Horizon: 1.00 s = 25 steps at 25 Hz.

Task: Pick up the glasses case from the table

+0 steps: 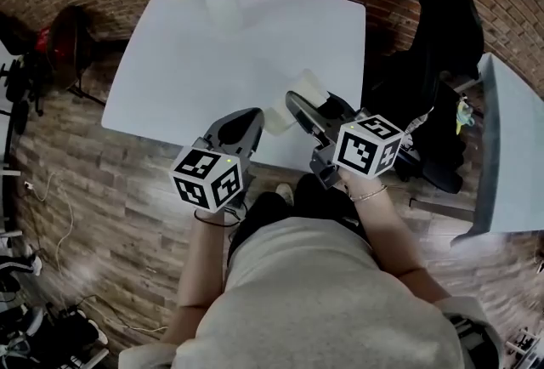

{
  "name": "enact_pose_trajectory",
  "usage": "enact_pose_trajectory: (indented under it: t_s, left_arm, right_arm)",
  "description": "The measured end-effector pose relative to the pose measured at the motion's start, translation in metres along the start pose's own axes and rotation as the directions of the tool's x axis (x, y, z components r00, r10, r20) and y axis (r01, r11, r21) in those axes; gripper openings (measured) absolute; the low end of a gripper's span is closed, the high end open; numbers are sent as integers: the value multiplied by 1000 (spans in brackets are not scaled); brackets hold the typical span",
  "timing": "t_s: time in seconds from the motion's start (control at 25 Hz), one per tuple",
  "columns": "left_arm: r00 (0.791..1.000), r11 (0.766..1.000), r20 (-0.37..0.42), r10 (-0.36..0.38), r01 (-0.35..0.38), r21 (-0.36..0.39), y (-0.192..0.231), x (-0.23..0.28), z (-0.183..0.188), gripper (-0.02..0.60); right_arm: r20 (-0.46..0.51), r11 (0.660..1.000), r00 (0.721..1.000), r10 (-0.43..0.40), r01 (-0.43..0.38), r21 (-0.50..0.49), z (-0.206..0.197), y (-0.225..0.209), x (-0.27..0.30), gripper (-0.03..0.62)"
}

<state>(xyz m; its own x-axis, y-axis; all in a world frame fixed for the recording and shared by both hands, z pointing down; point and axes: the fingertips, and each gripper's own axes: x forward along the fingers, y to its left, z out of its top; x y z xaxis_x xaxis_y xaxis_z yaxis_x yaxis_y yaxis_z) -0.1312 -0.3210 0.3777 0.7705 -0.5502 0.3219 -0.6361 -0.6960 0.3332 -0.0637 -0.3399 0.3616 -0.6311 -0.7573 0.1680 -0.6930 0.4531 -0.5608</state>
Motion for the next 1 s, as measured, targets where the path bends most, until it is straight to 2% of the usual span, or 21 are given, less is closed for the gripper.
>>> enact_pose_trajectory:
  t_s: [0.12,0.24,0.44,0.68,1.0]
  left_arm:
    - [991,998,121,60,-58,-22,4,-14,18,11]
    - [980,995,172,100,-101,-1,3,-24,27,11]
    - [979,996,184,88,-86,-19,3,-23,30,11]
    - [980,990,148,135,-128,-58,6,-15,14,11]
    - [978,984,121,172,-165,-71,15,-10,12,11]
  right_arm:
    - [17,995,1000,7,-5,-99,8,12,-2,149]
    - [21,985,1000,3,1,-170,11,20,-5,150]
    - [29,974,999,26,-19,-225,20,30,0,150]
    - [2,973,998,65,-63,-221,15,34,5,149]
    - [-1,973,998,61,-60,-221,11,31,7,149]
